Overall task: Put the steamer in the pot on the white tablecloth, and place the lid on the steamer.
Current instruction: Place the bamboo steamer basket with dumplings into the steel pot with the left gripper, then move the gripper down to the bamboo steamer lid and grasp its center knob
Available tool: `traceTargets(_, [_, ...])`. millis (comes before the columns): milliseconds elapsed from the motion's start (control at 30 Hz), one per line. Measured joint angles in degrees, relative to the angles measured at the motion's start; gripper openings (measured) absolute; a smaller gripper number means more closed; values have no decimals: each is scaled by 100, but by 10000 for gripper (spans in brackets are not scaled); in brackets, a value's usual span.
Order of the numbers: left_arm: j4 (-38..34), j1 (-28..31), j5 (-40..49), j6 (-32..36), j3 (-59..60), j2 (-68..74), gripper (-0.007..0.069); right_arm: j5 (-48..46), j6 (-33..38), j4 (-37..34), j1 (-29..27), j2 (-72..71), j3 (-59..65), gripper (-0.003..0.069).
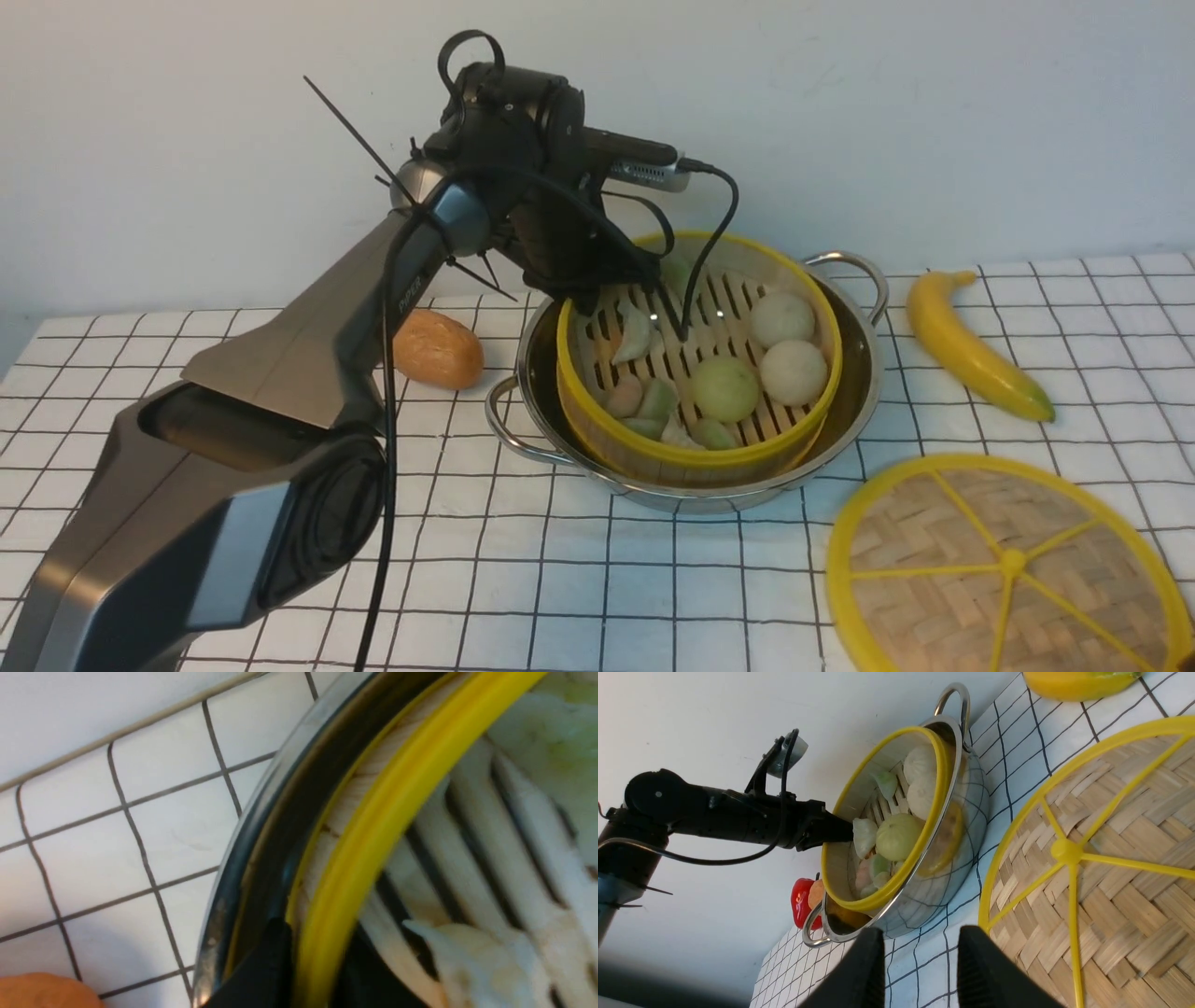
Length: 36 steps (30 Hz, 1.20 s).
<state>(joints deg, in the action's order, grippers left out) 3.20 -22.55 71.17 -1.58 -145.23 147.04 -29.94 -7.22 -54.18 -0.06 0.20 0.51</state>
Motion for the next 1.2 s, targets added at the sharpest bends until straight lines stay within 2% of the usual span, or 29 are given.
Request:
traceTargets(133, [-64, 0, -66, -19, -32, -21, 230, 0, 0, 0, 0, 0, 0, 240])
traceTargets(300, [-58, 0, -73, -35, -58, -21, 318, 0, 0, 10, 0, 0, 0, 240])
traceTargets(567, [109, 0, -66, -39, -149, -322, 345, 10, 0, -46, 0, 0, 0, 240])
traceTargets(700, [255, 0, -66, -39, -149, -889, 344, 170, 19, -501, 0, 0, -8, 240])
traceTargets(767, [255, 0, -62, -39, -153, -1124, 331, 224, 74, -582, 0, 0, -68, 240])
traceTargets(800, [255, -12, -67, -39, -153, -1360, 299, 382, 221, -713, 0, 0, -271, 240])
traceTargets(867, [255, -30, -67, 35, -153, -1754, 216, 781, 467, -877, 0, -7, -662, 240])
traceTargets(933, [260, -76, -67, 241, -153, -2219, 85, 1376, 866, -921, 0, -13, -1223, 240])
traceTargets(1000, [260, -117, -67, 410, -153, -2544, 13, 1759, 1316, -921, 0, 33, -1697, 240])
traceTargets(1100, [240, -159, -67, 551, -153, -2964, -22, 1891, 1949, -880, 0, 290, -2232, 240])
traceTargets(1200, [262, -160, -67, 608, -153, -3408, -23, 1320, 2611, -739, 0, 888, -2741, 240])
